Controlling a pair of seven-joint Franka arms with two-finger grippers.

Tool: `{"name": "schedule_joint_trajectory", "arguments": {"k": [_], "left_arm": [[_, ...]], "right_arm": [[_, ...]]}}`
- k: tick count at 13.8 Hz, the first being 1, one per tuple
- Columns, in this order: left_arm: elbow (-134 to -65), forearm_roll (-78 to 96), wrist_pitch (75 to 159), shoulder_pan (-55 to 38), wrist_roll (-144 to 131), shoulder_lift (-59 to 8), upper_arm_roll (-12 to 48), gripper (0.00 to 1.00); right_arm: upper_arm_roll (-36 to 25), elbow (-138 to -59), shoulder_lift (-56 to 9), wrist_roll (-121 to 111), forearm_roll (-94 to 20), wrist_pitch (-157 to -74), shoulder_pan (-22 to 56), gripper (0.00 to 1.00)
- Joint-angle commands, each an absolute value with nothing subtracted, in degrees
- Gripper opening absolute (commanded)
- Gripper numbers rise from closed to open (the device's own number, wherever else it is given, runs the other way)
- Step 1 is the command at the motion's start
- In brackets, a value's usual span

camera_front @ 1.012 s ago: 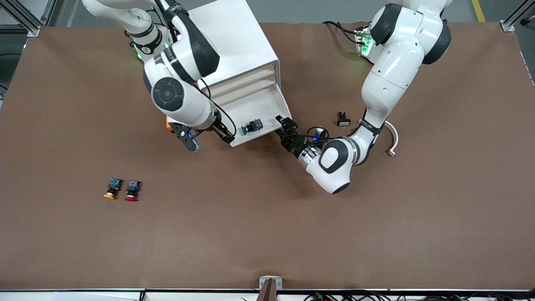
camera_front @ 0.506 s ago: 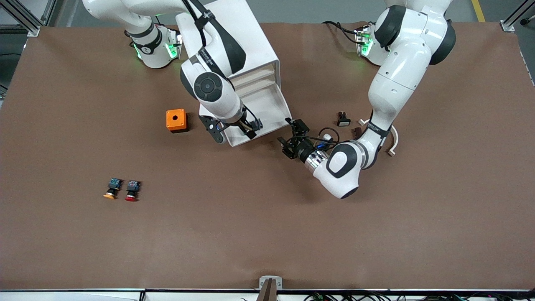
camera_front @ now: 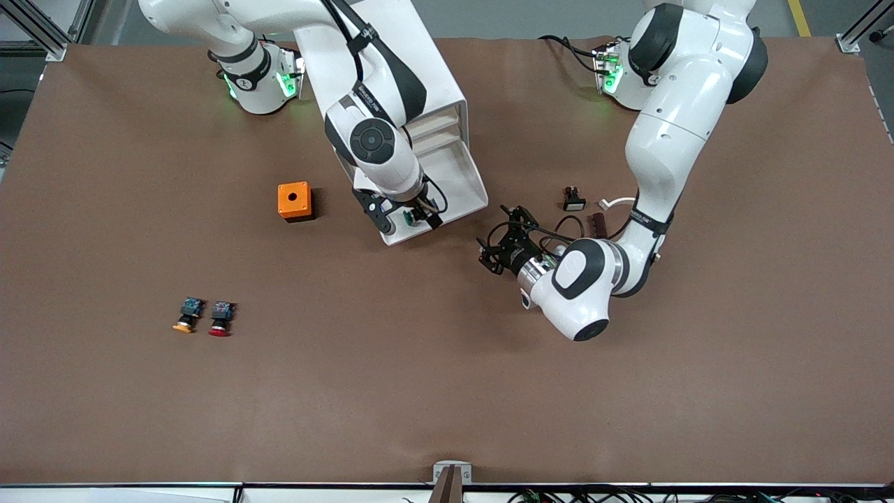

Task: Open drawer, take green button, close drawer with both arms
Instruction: 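Grasp the green button in the drawer with the right gripper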

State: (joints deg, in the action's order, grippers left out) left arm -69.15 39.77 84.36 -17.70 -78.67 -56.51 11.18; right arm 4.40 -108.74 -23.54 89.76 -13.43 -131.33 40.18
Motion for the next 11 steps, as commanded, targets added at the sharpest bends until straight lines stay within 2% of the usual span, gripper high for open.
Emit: {"name": "schedule_joint_trajectory", "arguments": {"k": [1, 2, 3, 9, 11], "left_arm": [[-68.73, 34.83, 87.35, -18.11, -71.57, -53.54, 11.16, 1.00], [-68.73, 33.67, 88.58, -18.11, -69.11, -52.92, 11.16, 1.00], [-68.73, 32.27, 90.33, -18.02, -67.43, -52.13, 11.16, 1.00], [-68.82, 26.91, 98.96, -18.46, -60.65, -49.66, 11.51, 1.00], [-68.91, 24.27, 100.89, -18.81, -60.21, -49.57, 11.95, 1.00]], "right_arm": [[3.78, -111.70, -23.20, 90.62, -13.80, -135.34, 41.66, 0.95], [3.78, -112.06, -23.29, 90.62, -13.80, -135.87, 41.83, 0.92], [3.78, -112.06, -23.29, 90.62, -13.80, -135.88, 41.92, 0.84], [3.69, -111.80, -23.12, 89.83, -13.80, -135.26, 41.66, 0.28], [3.60, -111.19, -22.85, 89.74, -13.71, -135.09, 41.49, 0.22]]}}
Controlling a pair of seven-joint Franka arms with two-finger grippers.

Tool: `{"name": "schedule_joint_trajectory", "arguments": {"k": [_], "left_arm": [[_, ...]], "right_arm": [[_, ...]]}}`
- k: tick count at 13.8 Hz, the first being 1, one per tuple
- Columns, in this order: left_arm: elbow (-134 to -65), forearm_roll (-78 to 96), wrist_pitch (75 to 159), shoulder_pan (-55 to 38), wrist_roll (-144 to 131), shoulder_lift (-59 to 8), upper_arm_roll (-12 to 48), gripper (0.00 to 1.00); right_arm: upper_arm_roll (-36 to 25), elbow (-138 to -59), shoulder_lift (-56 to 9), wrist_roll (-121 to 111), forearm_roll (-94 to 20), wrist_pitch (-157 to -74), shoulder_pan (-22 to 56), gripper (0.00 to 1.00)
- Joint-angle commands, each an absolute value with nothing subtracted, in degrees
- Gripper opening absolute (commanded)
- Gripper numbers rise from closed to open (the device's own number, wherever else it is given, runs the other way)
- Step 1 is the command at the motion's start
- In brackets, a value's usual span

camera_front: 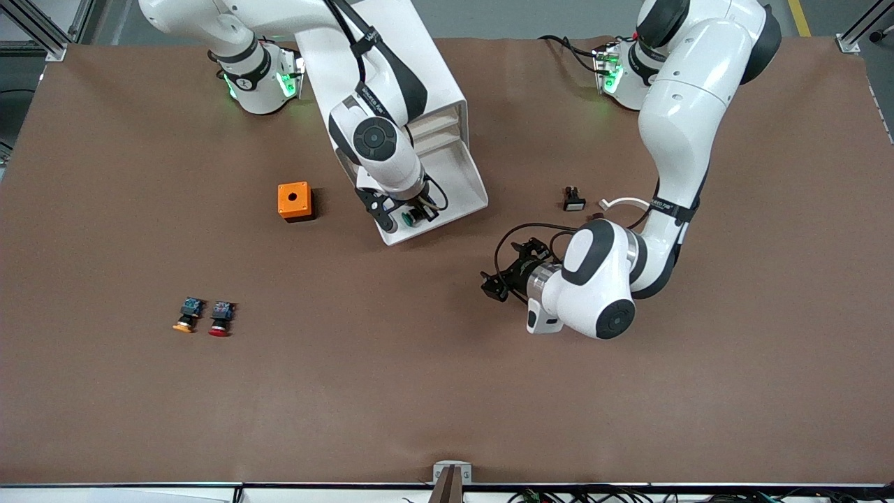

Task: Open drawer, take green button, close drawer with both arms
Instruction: 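Carry the green button beside the red button with the right gripper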

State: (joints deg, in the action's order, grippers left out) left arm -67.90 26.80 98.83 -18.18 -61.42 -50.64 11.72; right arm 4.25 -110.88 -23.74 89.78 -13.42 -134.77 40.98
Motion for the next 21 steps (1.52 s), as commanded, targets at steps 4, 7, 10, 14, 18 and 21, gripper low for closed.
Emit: {"name": "schedule_joint_trajectory", "arguments": {"k": [4, 7, 10, 14, 18, 21], "left_arm": [[-68.91, 22.77, 106.60, -19.86, -59.24, -49.13, 11.87, 1.00], [-68.99, 21.45, 107.67, -20.30, -59.24, -48.69, 11.87, 1.00], [-68.91, 21.18, 107.84, -20.48, -59.24, -48.25, 11.87, 1.00], [-69.08, 19.96, 107.84, -20.57, -59.15, -47.72, 11.87, 1.00], [-69.17, 17.86, 109.33, -20.92, -59.24, -47.72, 11.86, 1.00], [-69.17, 17.05, 109.51, -21.18, -59.33, -47.72, 11.87, 1.00]], "right_arm": [[2.82, -108.20, -21.36, 84.92, -12.75, -132.99, 40.17, 0.12], [2.11, -105.75, -20.65, 81.66, -4.16, -129.57, 38.07, 0.11], [2.20, -100.56, -20.92, 70.79, -3.16, -124.64, 32.19, 0.11], [2.20, -98.44, -21.27, 52.08, -3.34, -124.37, 23.14, 0.11], [2.20, -98.17, -23.98, 34.93, -3.78, -125.07, 15.04, 0.11], [2.11, -96.78, -28.55, 24.74, -2.82, -126.65, 11.70, 0.12]]}}
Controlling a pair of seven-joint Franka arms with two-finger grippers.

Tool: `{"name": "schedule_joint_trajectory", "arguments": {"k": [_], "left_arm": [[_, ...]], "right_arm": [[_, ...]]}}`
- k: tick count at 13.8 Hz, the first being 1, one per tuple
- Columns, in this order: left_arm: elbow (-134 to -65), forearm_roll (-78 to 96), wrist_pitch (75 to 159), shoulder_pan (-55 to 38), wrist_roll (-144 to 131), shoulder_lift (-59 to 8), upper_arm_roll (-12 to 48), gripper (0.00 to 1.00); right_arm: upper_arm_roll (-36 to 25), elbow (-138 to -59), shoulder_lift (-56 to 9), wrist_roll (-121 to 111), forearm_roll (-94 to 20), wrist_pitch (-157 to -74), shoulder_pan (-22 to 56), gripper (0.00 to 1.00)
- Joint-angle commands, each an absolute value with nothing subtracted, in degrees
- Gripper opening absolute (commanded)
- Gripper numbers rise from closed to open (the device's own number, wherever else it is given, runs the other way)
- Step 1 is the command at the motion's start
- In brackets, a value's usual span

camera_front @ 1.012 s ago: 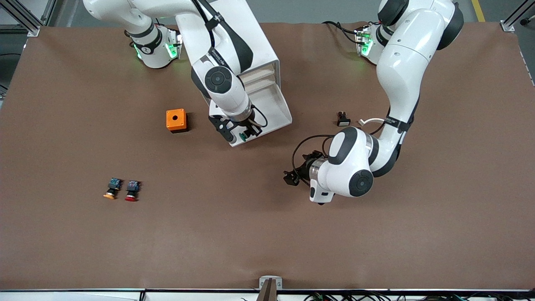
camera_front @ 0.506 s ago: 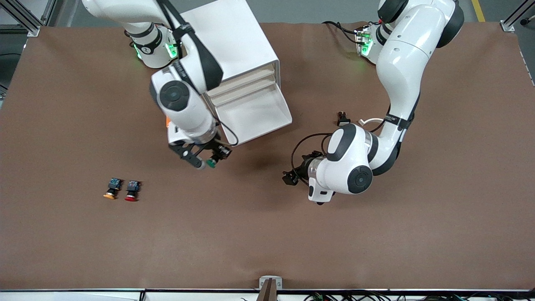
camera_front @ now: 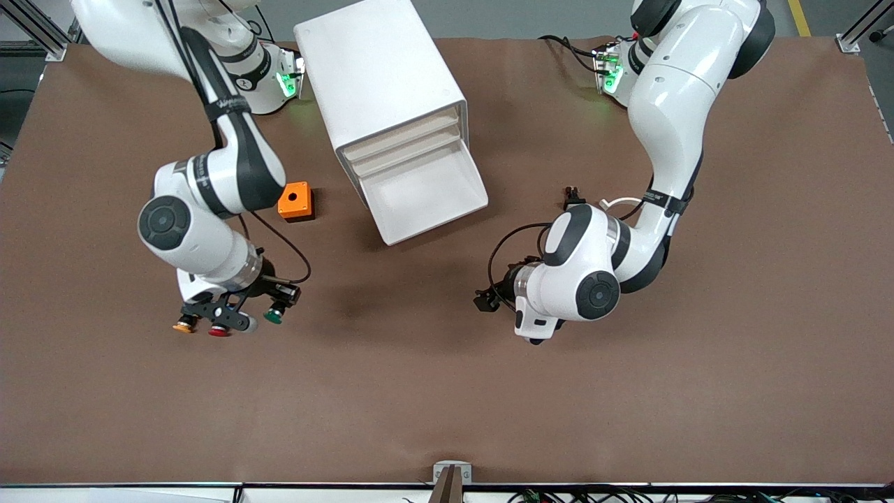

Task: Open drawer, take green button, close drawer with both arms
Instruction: 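Carry the green button beside the red button with the right gripper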

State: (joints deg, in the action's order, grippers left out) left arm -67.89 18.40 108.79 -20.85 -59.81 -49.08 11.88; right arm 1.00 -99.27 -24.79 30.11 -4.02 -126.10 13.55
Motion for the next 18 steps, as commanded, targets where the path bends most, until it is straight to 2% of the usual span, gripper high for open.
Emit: {"name": "schedule_joint_trajectory", "arguments": {"k": [1, 6, 18], "left_arm": [[-69.17, 16.96, 109.51, -21.62, -59.33, -47.72, 11.60, 1.00], [-69.34, 8.98, 111.44, -24.16, -60.29, -46.76, 11.86, 1.00], [-70.22, -2.02, 111.53, -34.18, -72.24, -47.20, 11.51, 1.00]], "right_arm": [[2.11, -95.90, -30.74, 21.13, -2.81, -126.74, 10.30, 0.12], [2.11, -93.34, -36.38, 12.06, -2.64, -126.91, 7.04, 0.12], [2.20, -94.22, -39.28, 9.23, -1.85, -127.97, 2.73, 0.13]]}}
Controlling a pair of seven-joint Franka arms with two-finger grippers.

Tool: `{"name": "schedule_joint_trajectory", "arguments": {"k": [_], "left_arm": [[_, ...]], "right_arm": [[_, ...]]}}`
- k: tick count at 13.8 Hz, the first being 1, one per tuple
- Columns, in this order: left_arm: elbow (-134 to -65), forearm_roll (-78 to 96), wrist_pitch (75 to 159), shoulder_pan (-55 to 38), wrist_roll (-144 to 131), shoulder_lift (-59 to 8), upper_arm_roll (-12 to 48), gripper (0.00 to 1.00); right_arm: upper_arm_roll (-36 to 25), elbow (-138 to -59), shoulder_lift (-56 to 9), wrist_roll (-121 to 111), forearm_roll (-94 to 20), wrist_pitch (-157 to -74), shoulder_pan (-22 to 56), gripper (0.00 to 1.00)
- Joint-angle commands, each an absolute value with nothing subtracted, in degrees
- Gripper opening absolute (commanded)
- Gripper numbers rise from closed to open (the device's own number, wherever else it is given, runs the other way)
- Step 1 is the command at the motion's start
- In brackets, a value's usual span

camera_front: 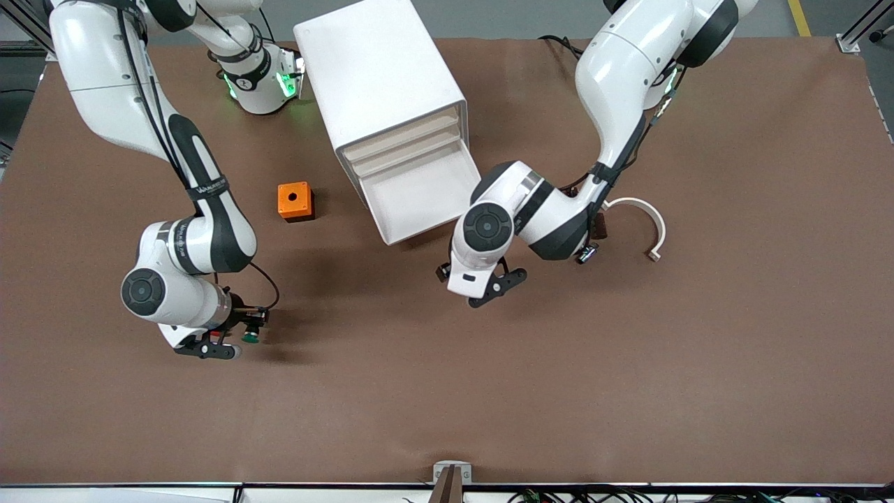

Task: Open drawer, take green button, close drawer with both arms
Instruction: 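Carry the green button beside the red button with the right gripper, then push the drawer shut with the left gripper while the right gripper releases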

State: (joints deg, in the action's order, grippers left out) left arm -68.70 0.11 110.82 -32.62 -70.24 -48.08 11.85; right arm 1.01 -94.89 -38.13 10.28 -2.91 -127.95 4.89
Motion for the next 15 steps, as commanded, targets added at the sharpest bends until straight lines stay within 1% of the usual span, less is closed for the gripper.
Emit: {"name": "schedule_joint_trajectory", "arguments": {"k": [1, 2, 3, 4, 5, 6, 7, 8, 11, 13, 15], "left_arm": [[-70.31, -2.63, 111.53, -34.71, -73.03, -47.28, 11.60, 1.00], [-70.66, -2.72, 111.53, -34.98, -73.65, -47.37, 11.60, 1.00], [-71.01, -2.72, 111.53, -35.85, -73.65, -47.37, 11.60, 1.00], [-71.02, -2.72, 111.53, -36.56, -73.65, -47.46, 11.51, 1.00], [-71.02, -2.72, 111.53, -36.82, -73.57, -47.46, 11.51, 1.00], [-71.10, -2.81, 111.53, -37.70, -73.04, -47.55, 11.51, 1.00], [-71.10, -2.73, 111.71, -38.58, -73.04, -47.55, 11.34, 1.00], [-71.10, -2.72, 112.32, -38.93, -72.95, -47.64, 11.34, 1.00], [-73.73, -6.13, 117.40, -39.20, -72.34, -47.55, 11.51, 1.00], [-75.23, -7.65, 121.01, -39.11, -71.55, -47.46, 11.60, 1.00], [-75.58, -7.65, 121.55, -39.11, -69.97, -47.46, 11.69, 1.00]], "right_arm": [[2.20, -94.22, -39.81, 9.23, -1.93, -128.06, 2.64, 0.14], [2.20, -94.22, -39.99, 9.23, -1.93, -128.06, 2.64, 0.14], [2.20, -94.22, -40.25, 9.32, -2.11, -128.23, 2.64, 0.18], [2.20, -94.22, -40.60, 9.32, -2.46, -128.41, 2.64, 0.29], [2.20, -94.04, -40.95, 9.40, -2.63, -128.32, 2.64, 0.55], [2.20, -93.96, -40.96, 9.49, -2.64, -128.32, 2.64, 0.74], [2.20, -93.69, -40.87, 9.84, -2.64, -128.23, 2.64, 0.90], [2.20, -93.43, -40.70, 9.58, -2.64, -128.15, 2.64, 1.00], [2.20, -92.55, -40.08, 9.32, -2.03, -128.14, 2.72, 1.00], [2.11, -92.64, -38.16, 9.32, -1.85, -128.06, 2.55, 1.00], [2.11, -92.99, -35.70, 9.23, -1.85, -127.71, 1.93, 1.00]]}}
